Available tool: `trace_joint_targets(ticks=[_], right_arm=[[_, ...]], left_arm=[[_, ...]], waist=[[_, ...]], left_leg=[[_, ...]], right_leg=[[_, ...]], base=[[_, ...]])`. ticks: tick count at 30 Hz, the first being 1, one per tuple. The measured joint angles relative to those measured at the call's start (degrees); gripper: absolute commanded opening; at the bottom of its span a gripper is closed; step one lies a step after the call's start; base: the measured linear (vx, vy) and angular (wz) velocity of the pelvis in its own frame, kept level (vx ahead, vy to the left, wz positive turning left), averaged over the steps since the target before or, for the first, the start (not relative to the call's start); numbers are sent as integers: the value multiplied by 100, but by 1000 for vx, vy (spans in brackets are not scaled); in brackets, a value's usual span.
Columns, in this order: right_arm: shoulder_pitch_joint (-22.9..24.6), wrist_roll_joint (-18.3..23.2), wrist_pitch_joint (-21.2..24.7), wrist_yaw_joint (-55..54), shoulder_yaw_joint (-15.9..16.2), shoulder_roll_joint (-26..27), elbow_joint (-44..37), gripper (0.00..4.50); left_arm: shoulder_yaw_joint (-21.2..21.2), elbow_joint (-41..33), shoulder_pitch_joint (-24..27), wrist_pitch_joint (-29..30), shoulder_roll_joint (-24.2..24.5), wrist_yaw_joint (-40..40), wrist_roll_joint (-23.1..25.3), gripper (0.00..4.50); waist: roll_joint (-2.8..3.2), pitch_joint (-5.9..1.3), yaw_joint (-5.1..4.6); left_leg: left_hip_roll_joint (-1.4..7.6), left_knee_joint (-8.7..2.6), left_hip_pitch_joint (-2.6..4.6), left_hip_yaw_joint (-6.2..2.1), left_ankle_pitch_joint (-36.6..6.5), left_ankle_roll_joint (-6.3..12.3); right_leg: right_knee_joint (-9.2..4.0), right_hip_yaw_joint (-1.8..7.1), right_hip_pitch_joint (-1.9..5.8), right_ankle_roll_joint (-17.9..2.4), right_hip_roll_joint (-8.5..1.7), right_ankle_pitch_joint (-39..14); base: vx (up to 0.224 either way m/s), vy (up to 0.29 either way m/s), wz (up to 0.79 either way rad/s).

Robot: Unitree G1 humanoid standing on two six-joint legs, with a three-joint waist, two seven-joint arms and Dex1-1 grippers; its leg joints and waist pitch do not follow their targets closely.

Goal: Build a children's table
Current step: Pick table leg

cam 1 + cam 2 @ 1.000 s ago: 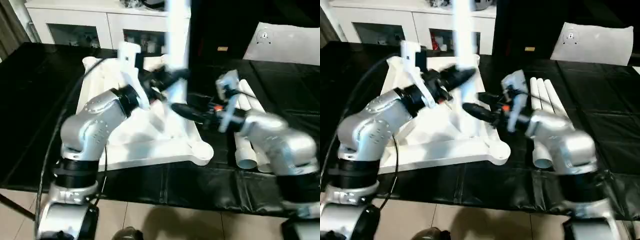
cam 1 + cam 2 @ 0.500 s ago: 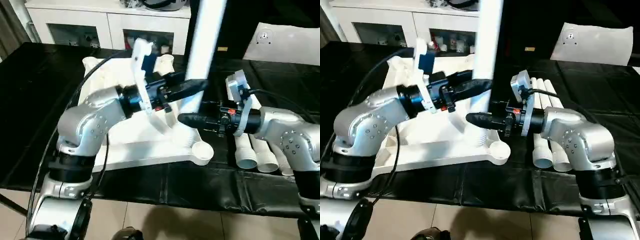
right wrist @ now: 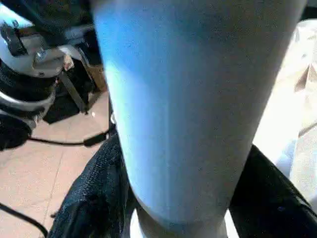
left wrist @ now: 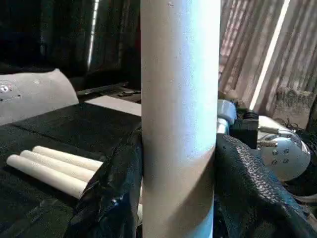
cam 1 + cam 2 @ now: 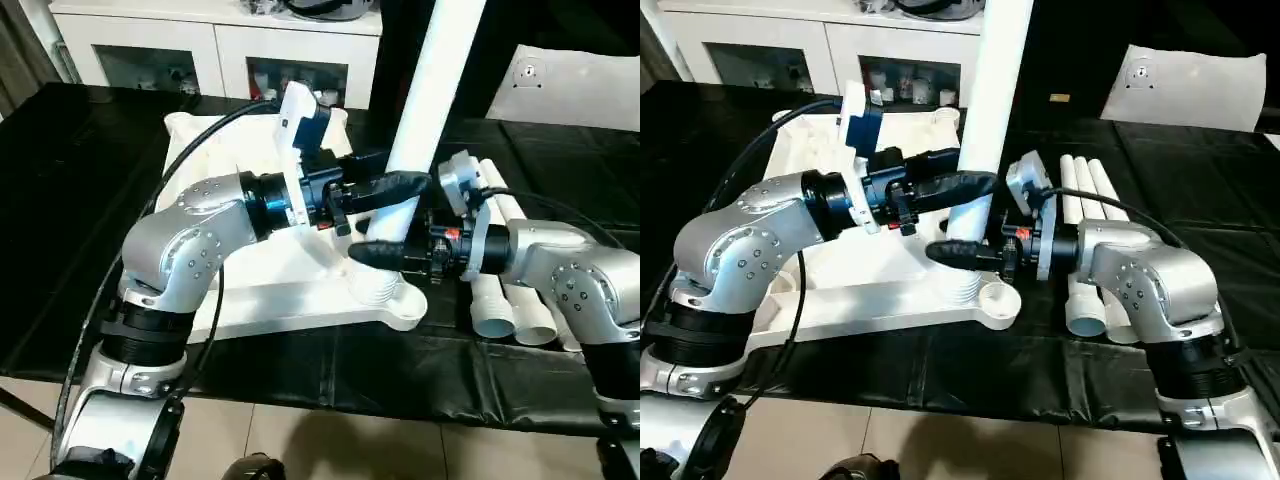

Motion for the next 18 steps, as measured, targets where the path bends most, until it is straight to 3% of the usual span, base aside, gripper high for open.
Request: trace_joint_targets(ticks=[5, 18], right_arm=[[0, -11, -21, 30, 50, -11, -1, 197], [41, -20, -125, 47, 59, 19, 6, 190]], left_arm=[[-25, 0, 3, 0, 22, -63, 0, 184], [-38, -12, 3, 14, 24, -66, -1, 184]], waist=[[-1, 0, 1], [0, 0, 3]], left_leg=[[0, 0, 0, 0, 0, 0], [0, 3, 0, 0, 1, 1]], right_leg=[[0, 0, 0, 0, 0, 0], [1, -1, 1, -1, 0, 1]], base=[[0, 0, 0], [0, 0, 0]])
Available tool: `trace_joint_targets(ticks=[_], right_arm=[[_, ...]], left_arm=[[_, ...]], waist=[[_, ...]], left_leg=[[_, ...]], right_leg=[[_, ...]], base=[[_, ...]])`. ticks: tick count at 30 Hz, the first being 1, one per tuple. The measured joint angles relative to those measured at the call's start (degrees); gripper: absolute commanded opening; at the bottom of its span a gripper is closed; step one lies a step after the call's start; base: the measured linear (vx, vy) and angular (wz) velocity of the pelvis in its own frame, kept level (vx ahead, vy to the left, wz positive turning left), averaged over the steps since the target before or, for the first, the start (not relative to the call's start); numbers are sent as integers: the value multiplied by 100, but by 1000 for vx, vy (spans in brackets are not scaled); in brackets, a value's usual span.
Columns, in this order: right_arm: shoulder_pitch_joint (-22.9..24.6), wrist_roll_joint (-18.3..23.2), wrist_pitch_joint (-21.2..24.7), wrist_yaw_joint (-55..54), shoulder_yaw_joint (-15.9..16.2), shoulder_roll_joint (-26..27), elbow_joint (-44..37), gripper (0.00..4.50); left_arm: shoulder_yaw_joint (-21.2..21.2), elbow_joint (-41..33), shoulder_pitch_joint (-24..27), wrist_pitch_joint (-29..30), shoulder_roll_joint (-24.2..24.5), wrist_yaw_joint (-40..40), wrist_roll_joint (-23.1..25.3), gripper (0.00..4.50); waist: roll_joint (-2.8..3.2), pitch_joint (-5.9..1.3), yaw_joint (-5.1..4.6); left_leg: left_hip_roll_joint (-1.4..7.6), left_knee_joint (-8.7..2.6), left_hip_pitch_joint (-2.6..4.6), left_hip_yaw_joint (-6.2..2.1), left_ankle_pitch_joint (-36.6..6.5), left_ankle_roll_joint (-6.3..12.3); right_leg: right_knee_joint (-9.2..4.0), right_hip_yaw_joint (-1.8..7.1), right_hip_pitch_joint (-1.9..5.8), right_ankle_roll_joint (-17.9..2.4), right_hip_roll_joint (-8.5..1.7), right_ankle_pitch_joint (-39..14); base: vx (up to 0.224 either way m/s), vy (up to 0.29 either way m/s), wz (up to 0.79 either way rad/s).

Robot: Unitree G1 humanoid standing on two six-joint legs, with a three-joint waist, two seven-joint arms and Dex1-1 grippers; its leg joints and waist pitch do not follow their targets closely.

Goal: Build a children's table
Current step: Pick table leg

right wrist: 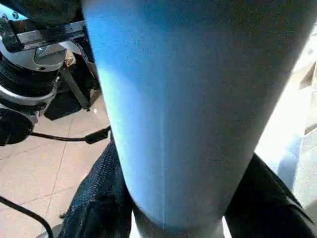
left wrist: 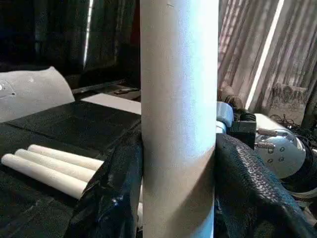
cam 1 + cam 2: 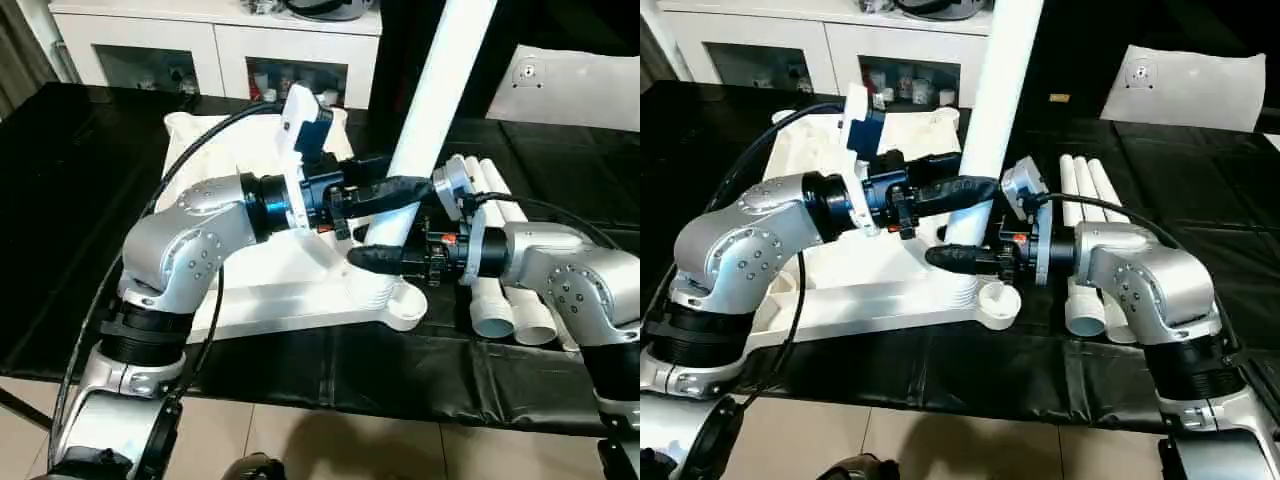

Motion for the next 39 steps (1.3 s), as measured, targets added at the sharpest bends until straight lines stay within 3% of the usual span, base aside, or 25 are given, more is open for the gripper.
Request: trace_joint_targets(ticks=[2, 4, 6, 11, 16, 22, 28, 30, 33, 39], right_arm=[[13, -1, -42, 0, 1, 16, 4, 190], [16, 2, -86, 1, 1, 26, 2, 190], [35, 5, -143, 11, 1, 43, -3, 190], [164, 19, -271, 69, 0, 141, -129, 190], [209, 19, -342, -53, -9, 219, -150, 190], [420, -77, -447, -587, -139, 593, -130, 190], [635, -59, -601, -1216, -545, 966, -208, 189], [719, -79, -768, -1599, -682, 1162, -245, 189], [734, -486, -1123, -2294, -785, 1315, -244, 189], [1079, -1333, -1469, -3252, -838, 1352, -250, 189]], left_arm=[[9, -25, 0, 36, -11, 13, -13, 184], [99, -27, 0, 185, -84, 62, -136, 254], [195, -34, 1, 355, -124, 76, -363, 254], [490, -156, 113, 527, -423, 150, -898, 315], [725, -161, 173, 592, -861, 488, -1239, 346], [861, -249, 177, 187, -1297, 1058, -1209, 395], [1454, -234, 175, -229, -1413, 1581, -1265, 399], [1607, -84, 180, -383, -1197, 1726, -1098, 399], [1558, -7, 344, -501, -793, 1773, -621, 399], [498, -44, 1309, -768, 245, 1534, 751, 399]], waist=[[0, 0, -1], [0, 0, -1], [0, 0, 2], [5, -3, 15], [6, -3, 11], [23, -3, 8], [65, -11, -10], [129, -7, -27], [165, -12, -38], [217, -19, -22]], left_leg=[[0, 0, 0, 0, 0, 0], [0, 3, 0, 0, 0, 0], [0, 5, 0, 0, 0, 0], [0, 9, -1, 0, -1, 1], [0, 15, 1, 0, 2, 4], [0, 17, 0, 0, 2, 4], [6, 17, 2, 0, 2, 4], [6, 17, 2, 0, 2, 4], [7, 15, 3, 0, 3, 0], [7, 2, -7, 0, 2, -3]], right_leg=[[1, 0, 0, 0, 0, 0], [3, 0, 0, -1, 0, 1], [4, -1, 0, -1, 0, 1], [4, 0, 2, -4, -1, 3], [4, 1, 4, -20, -1, 12], [0, 4, 7, -27, -1, 17], [1, 1, 5, -27, 3, 17], [1, 2, 5, -26, 4, 17], [3, 1, 2, -22, 5, 18], [-6, 1, -6, -9, 6, 12]], base=[[0, 0, 0], [0, 0, 0], [0, 0, 0], [0, 0, 0], [0, 0, 0], [0, 0, 0], [0, 0, 0], [0, 0, 0], [0, 0, 0], [0, 0, 0]])
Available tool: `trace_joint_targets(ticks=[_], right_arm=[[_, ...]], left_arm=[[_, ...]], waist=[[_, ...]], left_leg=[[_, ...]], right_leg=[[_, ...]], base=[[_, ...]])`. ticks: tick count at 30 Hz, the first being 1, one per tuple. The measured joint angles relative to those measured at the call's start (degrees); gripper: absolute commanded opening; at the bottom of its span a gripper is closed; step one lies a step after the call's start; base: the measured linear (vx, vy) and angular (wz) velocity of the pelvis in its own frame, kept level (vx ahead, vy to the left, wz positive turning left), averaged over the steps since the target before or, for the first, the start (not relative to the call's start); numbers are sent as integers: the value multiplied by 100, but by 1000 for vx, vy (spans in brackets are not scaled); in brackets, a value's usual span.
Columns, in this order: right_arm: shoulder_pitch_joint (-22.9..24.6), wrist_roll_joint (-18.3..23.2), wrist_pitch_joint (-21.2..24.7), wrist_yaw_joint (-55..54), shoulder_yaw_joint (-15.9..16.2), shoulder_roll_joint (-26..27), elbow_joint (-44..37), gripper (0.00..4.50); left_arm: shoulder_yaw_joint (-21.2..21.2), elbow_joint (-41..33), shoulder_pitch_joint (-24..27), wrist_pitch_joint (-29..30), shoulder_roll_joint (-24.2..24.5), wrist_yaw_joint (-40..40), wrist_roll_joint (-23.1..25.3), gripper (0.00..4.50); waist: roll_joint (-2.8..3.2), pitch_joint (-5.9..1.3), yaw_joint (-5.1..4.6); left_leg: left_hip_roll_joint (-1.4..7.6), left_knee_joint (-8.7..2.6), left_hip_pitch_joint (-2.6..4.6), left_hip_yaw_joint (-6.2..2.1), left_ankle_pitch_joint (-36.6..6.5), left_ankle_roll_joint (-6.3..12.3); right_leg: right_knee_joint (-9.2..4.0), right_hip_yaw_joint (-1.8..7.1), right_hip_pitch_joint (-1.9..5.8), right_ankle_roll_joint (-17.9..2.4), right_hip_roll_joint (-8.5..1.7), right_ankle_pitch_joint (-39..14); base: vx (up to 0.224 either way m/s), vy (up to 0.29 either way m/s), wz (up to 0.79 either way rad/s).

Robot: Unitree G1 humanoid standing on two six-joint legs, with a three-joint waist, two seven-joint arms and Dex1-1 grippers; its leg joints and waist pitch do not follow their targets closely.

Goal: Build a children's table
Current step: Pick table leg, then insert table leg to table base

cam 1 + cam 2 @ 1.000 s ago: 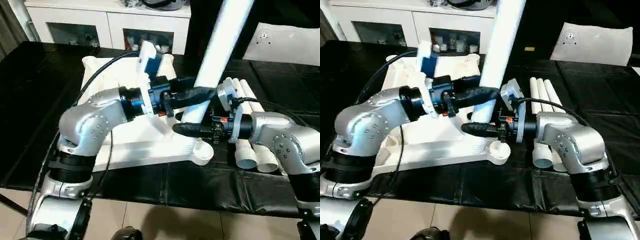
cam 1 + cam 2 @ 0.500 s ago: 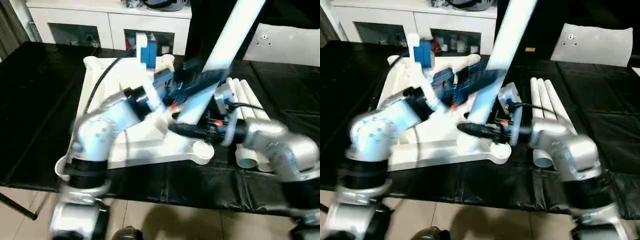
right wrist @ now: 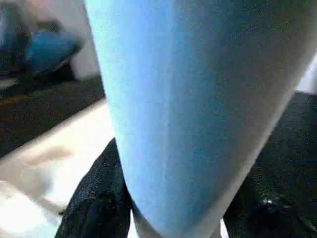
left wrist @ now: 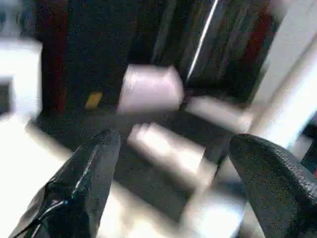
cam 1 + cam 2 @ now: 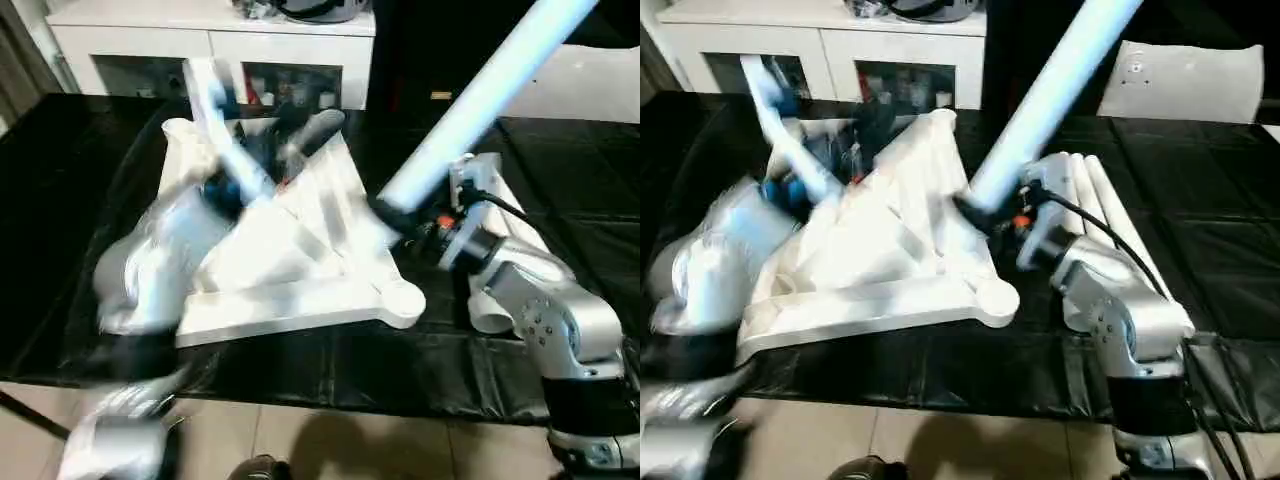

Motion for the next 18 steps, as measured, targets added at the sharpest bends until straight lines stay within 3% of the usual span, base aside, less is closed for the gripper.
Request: trace_joint_targets(ticks=[3, 9, 17, 18], right_arm=[[92, -213, -10, -286, 26, 9, -7, 189], [395, -204, 199, -227, 58, -175, -187, 189], [606, 9, 585, -292, 94, -42, -675, 189], [643, -21, 543, -305, 118, -58, -686, 189]], left_arm=[[-598, -71, 241, -160, 398, -283, 390, 399], [-1645, -20, 590, -619, 901, -848, 1206, 399], [-2371, 830, 533, -1318, 913, -1204, 1923, 399], [-2385, 920, 525, -1348, 865, -1226, 1930, 371]], waist=[[18, -8, -18], [35, -10, -35], [45, -13, -111], [50, -14, -111]], left_leg=[[0, -6, 4, 0, 1, -1], [0, -22, 17, 3, 4, -7], [0, -27, 21, 4, 6, -10], [0, -27, 21, 3, 6, -11]], right_leg=[[0, 3, -1, 1, 0, 0], [2, 6, 0, 6, 0, -2], [3, 7, 0, 13, 1, -1], [2, 7, 1, 13, 1, -1]], base=[[0, 0, 0], [0, 0, 0], [0, 0, 0], [0, 0, 0]])
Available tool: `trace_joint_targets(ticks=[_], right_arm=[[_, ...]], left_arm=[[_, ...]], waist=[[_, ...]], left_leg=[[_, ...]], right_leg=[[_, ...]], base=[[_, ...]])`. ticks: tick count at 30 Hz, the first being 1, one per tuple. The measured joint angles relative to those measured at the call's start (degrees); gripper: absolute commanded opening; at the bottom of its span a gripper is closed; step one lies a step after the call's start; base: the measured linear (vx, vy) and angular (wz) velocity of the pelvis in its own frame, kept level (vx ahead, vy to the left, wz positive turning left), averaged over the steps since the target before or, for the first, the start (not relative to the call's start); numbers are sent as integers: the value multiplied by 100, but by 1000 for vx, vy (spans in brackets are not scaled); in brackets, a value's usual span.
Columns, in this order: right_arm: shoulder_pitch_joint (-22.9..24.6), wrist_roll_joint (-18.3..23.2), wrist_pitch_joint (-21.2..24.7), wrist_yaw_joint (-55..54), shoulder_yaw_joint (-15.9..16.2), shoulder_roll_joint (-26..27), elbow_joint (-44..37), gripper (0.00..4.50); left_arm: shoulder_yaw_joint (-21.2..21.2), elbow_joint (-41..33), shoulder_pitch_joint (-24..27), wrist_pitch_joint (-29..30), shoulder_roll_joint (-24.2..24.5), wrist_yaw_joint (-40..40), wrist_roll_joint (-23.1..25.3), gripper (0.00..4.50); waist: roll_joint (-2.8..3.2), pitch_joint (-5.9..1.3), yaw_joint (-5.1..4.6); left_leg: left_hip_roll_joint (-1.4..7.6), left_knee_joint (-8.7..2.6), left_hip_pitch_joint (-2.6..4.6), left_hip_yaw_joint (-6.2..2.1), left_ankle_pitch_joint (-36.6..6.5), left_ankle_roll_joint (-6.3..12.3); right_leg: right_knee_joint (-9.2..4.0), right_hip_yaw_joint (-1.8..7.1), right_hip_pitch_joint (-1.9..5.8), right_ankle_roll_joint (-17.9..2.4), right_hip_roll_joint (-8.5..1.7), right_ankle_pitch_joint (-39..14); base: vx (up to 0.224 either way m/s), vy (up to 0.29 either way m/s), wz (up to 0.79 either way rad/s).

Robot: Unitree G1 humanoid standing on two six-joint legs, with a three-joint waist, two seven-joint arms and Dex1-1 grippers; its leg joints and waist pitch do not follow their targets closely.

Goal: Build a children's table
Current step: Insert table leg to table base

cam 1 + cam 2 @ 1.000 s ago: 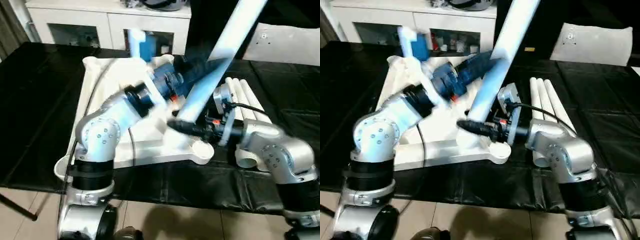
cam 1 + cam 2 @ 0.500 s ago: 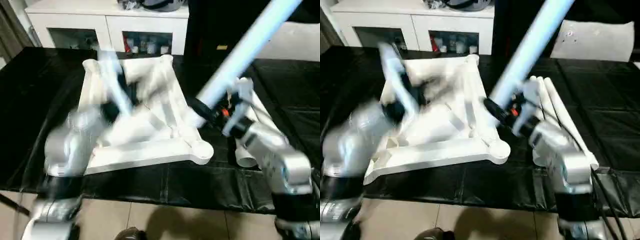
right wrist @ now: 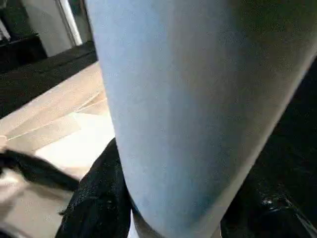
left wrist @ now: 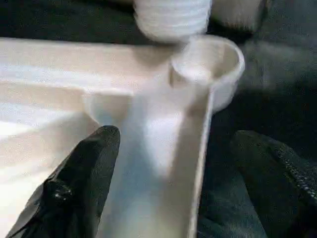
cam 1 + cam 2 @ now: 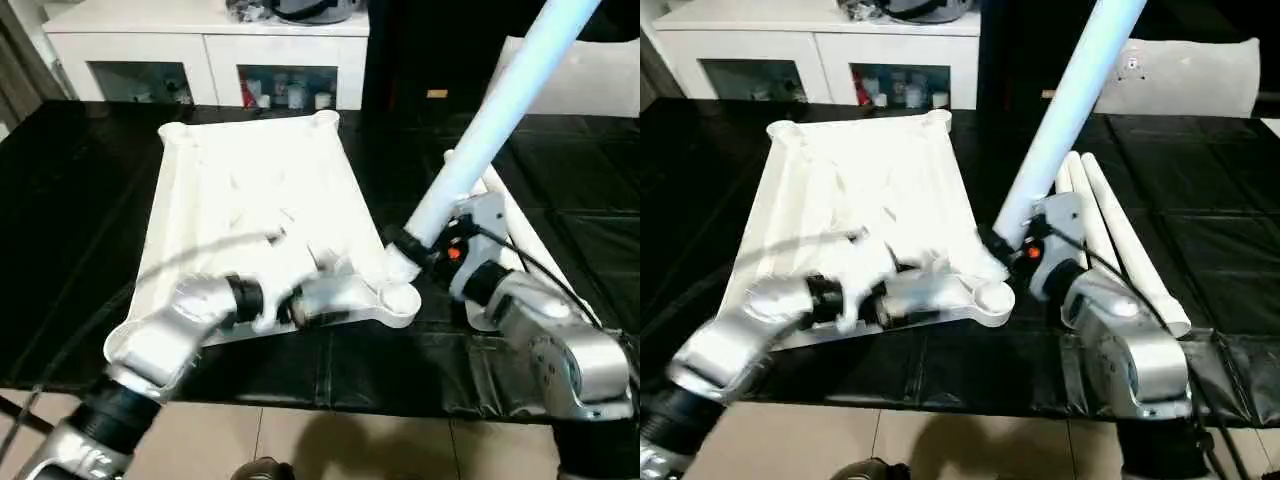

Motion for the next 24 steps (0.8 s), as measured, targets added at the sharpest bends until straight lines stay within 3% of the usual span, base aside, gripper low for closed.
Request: trace_joint_targets(ticks=[7, 10, 11, 15, 16, 20, 24], right_arm=[[139, -275, -302, -71, 138, -10, -138, 189], [144, -265, -213, -49, 149, -71, -355, 189], [144, -258, -187, -43, 153, -90, -384, 189], [156, -70, 58, 43, 148, -114, -441, 189], [173, -59, 75, 54, 144, -114, -442, 189], [223, 296, 358, 165, 70, -65, -457, 189], [229, 349, 400, 204, 73, -58, -555, 189]], left_arm=[[13, 259, -86, 27, -92, -168, 14, 320], [17, 276, -86, 99, -89, -328, -58, 309], [18, 277, -86, 125, -89, -350, -78, 284], [73, 373, -93, 206, -89, -438, -107, 270], [91, 407, -95, 210, -87, -454, -106, 242], [117, 573, -202, 261, -80, -496, -81, 213], [117, 621, -223, 262, -81, -524, -73, 178]], waist=[[42, 0, -31], [61, -4, -30], [62, -5, -29], [85, -3, -33], [86, -3, -32], [89, -3, -25], [89, -3, -26]], left_leg=[[0, -2, 0, 1, 0, 0], [0, -2, 0, 2, 0, 0], [0, -2, 1, 2, 0, 0], [0, -1, 1, 2, 0, 0], [0, -1, 1, 1, 0, 0], [0, -1, 1, 1, 0, 0], [0, -2, 1, 1, 0, 0]], right_leg=[[2, 2, -3, 0, 0, 0], [2, 2, -2, 0, 0, 0], [2, 1, -2, 0, 0, 0], [2, 2, -2, -1, 0, 0], [2, 2, -2, -1, 0, 0], [3, 1, -2, -1, 0, 0], [2, 2, -2, -1, 0, 0]], base=[[0, 0, 0], [0, 0, 0], [0, 0, 0], [0, 0, 0], [0, 0, 0], [0, 0, 0], [0, 0, 0]])
